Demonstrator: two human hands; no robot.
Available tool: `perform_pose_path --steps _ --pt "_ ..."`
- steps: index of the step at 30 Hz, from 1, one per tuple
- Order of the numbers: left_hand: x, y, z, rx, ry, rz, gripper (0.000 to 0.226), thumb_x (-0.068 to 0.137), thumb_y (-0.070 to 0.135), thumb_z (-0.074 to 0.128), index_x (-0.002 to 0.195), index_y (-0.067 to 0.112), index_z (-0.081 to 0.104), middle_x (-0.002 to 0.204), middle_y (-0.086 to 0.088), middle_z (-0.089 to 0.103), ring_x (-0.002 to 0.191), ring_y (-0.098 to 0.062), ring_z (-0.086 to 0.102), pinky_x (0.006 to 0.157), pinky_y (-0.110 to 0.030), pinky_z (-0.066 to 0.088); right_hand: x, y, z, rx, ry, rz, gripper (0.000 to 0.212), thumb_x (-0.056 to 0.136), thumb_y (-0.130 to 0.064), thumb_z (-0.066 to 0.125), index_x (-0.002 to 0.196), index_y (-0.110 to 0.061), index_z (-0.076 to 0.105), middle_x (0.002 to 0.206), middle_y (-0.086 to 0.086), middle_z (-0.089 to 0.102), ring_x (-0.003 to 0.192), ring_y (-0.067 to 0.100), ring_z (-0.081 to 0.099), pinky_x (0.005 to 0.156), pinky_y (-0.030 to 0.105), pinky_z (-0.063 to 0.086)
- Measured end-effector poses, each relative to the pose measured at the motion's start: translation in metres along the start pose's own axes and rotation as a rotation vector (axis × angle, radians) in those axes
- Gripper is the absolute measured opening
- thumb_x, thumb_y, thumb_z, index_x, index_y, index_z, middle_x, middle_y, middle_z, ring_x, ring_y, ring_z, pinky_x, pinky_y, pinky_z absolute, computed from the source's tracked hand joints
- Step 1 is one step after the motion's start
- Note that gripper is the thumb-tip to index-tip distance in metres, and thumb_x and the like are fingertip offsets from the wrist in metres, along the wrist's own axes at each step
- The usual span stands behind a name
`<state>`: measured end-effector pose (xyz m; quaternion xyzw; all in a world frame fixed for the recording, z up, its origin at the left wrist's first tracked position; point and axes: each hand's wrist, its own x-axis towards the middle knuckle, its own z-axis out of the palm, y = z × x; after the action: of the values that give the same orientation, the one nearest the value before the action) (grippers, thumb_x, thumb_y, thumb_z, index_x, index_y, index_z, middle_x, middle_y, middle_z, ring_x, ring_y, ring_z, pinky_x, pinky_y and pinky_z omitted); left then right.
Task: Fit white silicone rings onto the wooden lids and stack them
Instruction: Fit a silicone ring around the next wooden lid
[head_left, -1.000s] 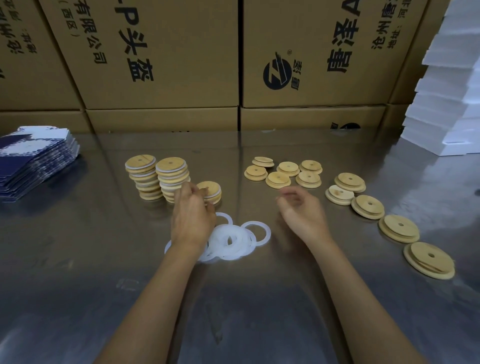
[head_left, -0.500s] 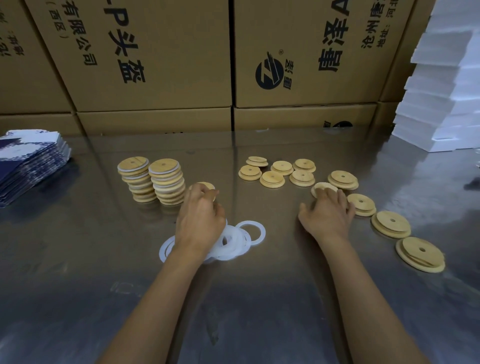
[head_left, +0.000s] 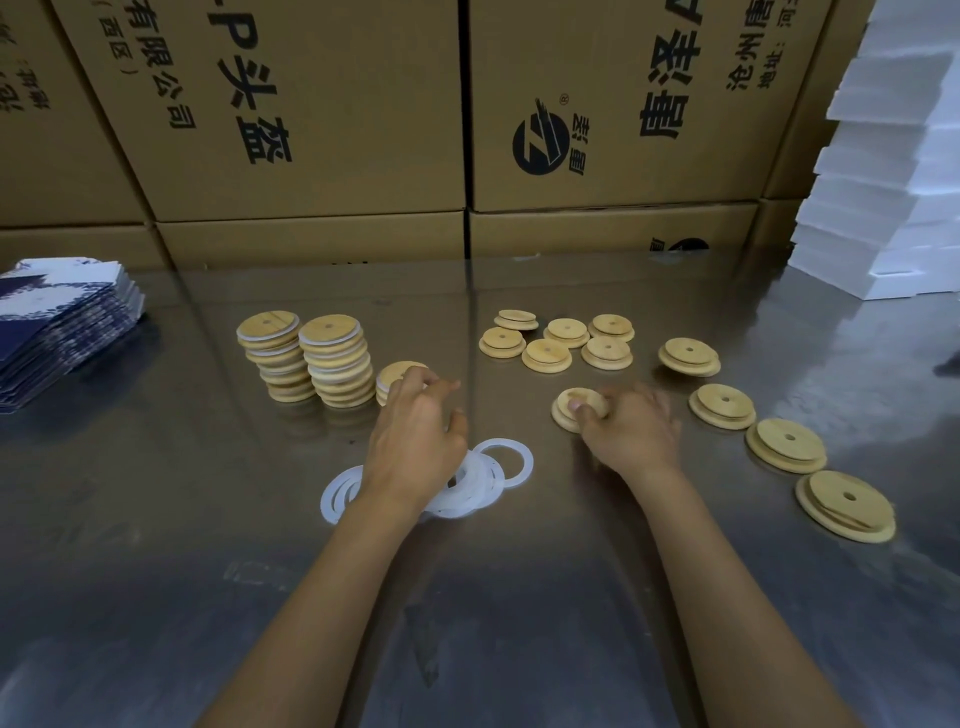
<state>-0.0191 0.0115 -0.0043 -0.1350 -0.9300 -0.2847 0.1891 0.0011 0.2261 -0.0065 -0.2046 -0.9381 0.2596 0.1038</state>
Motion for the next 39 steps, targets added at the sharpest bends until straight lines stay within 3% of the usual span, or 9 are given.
perform_pose_path --steps 5,9,12,14,18,23,28,33,39 --pt "0.0 0.001 0.001 -0.051 -0.059 0.023 0.032 0.092 0.019 0.056 0.122 0.016 0.066 0.124 0.0 0.058 0.12 -0.019 0.047 0.096 -0.034 0.043 -0.008 -0.013 0.001 0.183 -0.038 -0.064 0.025 0.094 -0.036 0.065 0.106 -0.024 0.047 0.11 0.0 0.057 0.12 0.026 0.048 0.097 0.04 0.036" --pt "-0.002 0.005 0.006 -0.018 -0.225 0.09 0.015 0.088 0.027 0.062 0.098 0.024 0.073 0.102 0.012 0.058 0.107 -0.014 0.049 0.093 -0.029 0.038 -0.015 -0.023 0.006 0.398 -0.03 -0.155 0.042 0.088 -0.017 0.07 0.11 -0.028 0.036 0.101 -0.007 0.055 0.096 0.021 0.055 0.067 0.031 0.038" --pt "-0.004 0.009 0.009 -0.092 -0.251 0.07 0.006 0.085 0.022 0.067 0.083 0.026 0.071 0.087 0.018 0.05 0.099 -0.012 0.05 0.089 -0.031 0.041 -0.016 -0.028 0.008 0.505 -0.048 -0.151 0.052 0.086 -0.014 0.073 0.119 -0.033 0.037 0.096 -0.014 0.054 0.087 0.008 0.054 0.068 0.025 0.038" --pt "-0.004 0.012 0.009 -0.119 -0.243 0.065 0.013 0.085 0.015 0.065 0.077 0.026 0.066 0.084 0.019 0.05 0.097 -0.011 0.05 0.088 -0.031 0.041 -0.014 -0.028 0.008 0.566 -0.064 -0.123 0.042 0.086 -0.014 0.074 0.117 -0.028 0.051 0.096 -0.014 0.057 0.085 0.004 0.055 0.067 0.019 0.04" --pt "-0.005 0.02 0.006 -0.318 -0.239 0.045 0.015 0.091 0.013 0.06 0.083 0.026 0.061 0.083 0.014 0.06 0.087 -0.008 0.056 0.081 -0.028 0.044 -0.017 -0.03 0.003 0.863 -0.116 -0.034 0.02 0.091 -0.01 0.068 0.104 -0.026 0.065 0.1 -0.005 0.067 0.093 0.014 0.065 0.074 0.027 0.057" --pt "-0.004 0.03 -0.004 -0.685 -0.126 -0.012 0.012 0.09 0.01 0.066 0.084 0.019 0.066 0.075 0.014 0.066 0.072 -0.001 0.057 0.069 -0.012 0.046 -0.022 -0.034 -0.002 1.263 -0.472 0.071 0.019 0.099 -0.013 0.056 0.113 -0.009 0.069 0.11 0.019 0.072 0.096 0.028 0.072 0.084 0.043 0.062" --pt "-0.002 0.029 -0.009 -0.689 0.012 -0.054 0.016 0.088 0.01 0.066 0.082 0.025 0.068 0.077 0.011 0.069 0.075 -0.01 0.063 0.067 -0.019 0.052 -0.027 -0.037 0.004 1.231 -0.782 -0.062 0.042 0.097 -0.04 0.062 0.127 -0.011 0.067 0.122 0.016 0.071 0.113 0.03 0.069 0.092 0.044 0.059" --pt "0.0 0.025 -0.011 -0.648 0.048 -0.068 0.014 0.087 0.013 0.069 0.08 0.025 0.069 0.08 0.005 0.068 0.066 0.002 0.055 0.06 -0.009 0.043 -0.034 -0.038 0.004 1.154 -0.801 -0.114 0.031 0.096 -0.03 0.067 0.124 -0.016 0.068 0.115 0.019 0.073 0.103 0.037 0.072 0.079 0.033 0.062" --pt "0.003 0.023 -0.012 -0.584 0.023 -0.069 0.016 0.087 0.01 0.068 0.082 0.025 0.07 0.085 0.008 0.069 0.074 -0.004 0.058 0.067 -0.012 0.045 -0.035 -0.039 0.001 1.159 -0.789 -0.105 0.028 0.1 -0.026 0.06 0.124 -0.014 0.067 0.113 0.02 0.073 0.102 0.041 0.072 0.076 0.034 0.063"
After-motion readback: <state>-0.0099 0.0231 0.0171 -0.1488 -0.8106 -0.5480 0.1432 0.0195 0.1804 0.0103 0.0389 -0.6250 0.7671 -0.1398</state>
